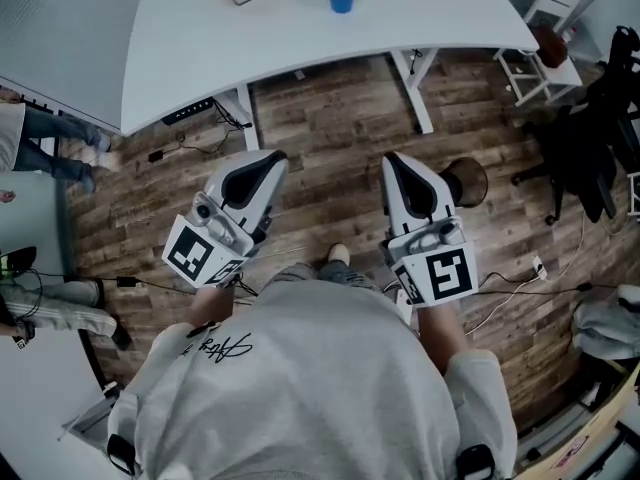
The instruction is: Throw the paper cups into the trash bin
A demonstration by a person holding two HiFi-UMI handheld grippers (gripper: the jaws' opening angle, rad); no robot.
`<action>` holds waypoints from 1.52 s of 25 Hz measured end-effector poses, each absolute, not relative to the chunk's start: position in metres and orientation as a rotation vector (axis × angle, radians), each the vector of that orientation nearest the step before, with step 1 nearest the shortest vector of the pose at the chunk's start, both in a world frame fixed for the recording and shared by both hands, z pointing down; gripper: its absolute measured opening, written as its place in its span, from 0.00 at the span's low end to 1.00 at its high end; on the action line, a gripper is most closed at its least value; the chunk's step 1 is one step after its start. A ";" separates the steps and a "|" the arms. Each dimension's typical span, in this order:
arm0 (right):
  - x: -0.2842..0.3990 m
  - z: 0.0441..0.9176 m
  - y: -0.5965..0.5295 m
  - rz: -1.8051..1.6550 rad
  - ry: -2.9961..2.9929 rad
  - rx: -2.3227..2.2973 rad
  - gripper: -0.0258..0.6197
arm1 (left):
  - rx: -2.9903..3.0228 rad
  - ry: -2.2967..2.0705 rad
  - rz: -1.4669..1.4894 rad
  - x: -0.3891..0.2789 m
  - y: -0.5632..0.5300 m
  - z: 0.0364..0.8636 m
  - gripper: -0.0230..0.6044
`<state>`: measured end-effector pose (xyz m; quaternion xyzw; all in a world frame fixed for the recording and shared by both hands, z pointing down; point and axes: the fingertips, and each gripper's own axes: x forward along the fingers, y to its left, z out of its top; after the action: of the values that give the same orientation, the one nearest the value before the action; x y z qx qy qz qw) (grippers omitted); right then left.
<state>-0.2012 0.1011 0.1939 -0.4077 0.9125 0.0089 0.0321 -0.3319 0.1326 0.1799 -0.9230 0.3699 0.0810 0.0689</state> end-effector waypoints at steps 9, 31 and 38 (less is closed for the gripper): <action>-0.194 0.196 0.069 0.004 2.812 -1.252 0.06 | -2.779 1.117 0.226 -0.326 0.107 0.182 0.04; -0.213 0.200 -0.032 0.029 2.793 -1.327 0.06 | -2.805 1.066 0.254 -0.345 -0.005 0.181 0.04; -0.222 0.205 -0.071 0.007 2.788 -1.337 0.06 | -2.814 1.054 0.253 -0.354 -0.044 0.181 0.04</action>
<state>-0.2218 -0.0706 0.2049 -0.4322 0.9014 0.0023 0.0246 -0.3536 -0.0443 0.1808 -0.9313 0.3487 0.0837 0.0630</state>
